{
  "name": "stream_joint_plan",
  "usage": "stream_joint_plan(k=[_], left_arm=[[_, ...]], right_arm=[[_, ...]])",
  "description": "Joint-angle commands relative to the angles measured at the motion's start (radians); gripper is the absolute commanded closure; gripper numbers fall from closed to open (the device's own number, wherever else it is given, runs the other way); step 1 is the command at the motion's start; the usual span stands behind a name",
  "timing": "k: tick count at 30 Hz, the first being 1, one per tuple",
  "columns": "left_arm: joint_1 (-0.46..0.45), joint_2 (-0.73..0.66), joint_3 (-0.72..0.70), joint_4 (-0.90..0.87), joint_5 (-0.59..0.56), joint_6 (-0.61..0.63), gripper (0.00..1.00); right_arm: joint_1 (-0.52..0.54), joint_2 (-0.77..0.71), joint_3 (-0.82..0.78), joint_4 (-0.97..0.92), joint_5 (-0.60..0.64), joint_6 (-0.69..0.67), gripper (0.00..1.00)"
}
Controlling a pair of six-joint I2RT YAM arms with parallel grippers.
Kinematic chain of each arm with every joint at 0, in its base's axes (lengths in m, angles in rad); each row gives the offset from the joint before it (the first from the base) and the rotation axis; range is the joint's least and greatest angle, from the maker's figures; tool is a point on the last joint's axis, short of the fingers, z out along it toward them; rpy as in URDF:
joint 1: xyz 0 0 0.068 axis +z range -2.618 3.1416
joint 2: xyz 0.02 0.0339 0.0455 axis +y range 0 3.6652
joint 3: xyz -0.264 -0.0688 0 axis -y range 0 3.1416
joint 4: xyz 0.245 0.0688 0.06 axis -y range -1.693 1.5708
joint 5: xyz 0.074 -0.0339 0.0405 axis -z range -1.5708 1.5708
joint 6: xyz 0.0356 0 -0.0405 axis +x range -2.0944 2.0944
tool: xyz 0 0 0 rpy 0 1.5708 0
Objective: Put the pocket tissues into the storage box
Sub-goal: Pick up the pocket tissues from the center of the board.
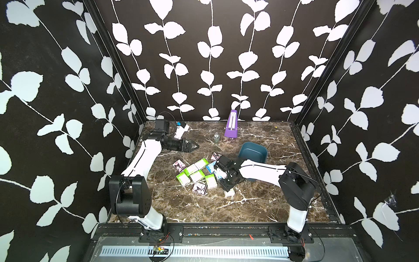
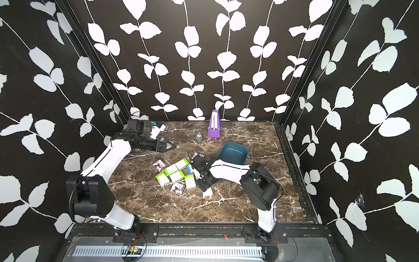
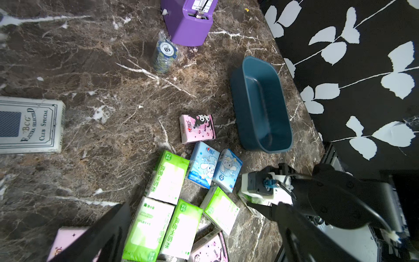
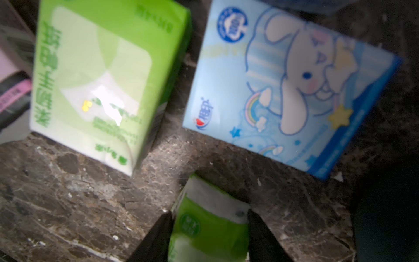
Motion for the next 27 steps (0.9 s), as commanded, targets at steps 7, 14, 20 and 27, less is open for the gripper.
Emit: stream_joint_plan(k=[7, 14, 20, 27], left_arm=[[-0.006, -0.008, 0.026, 0.052, 0.030, -0.024, 0.01], [-0.005, 0.022, 0.081, 0.082, 0.047, -0.045, 0.01], [-0.029, 0.086, 0.164, 0.110, 0.045, -0.075, 0.01], [-0.085, 0.094, 0.145, 0.124, 0.024, -0.073, 0.01]], right_arm=[[0.006, 0.027, 0.031, -0.045, 0.020, -0.005, 0.75], [-0.046, -0.087, 0.098, -0.016, 0.022, -0.011, 0.75], [-0.175, -0.180, 0.182, -0.008, 0.013, -0.002, 0.73], [-0.359, -0.093, 0.328, -0.121, 0.090, 0.019, 0.71]])
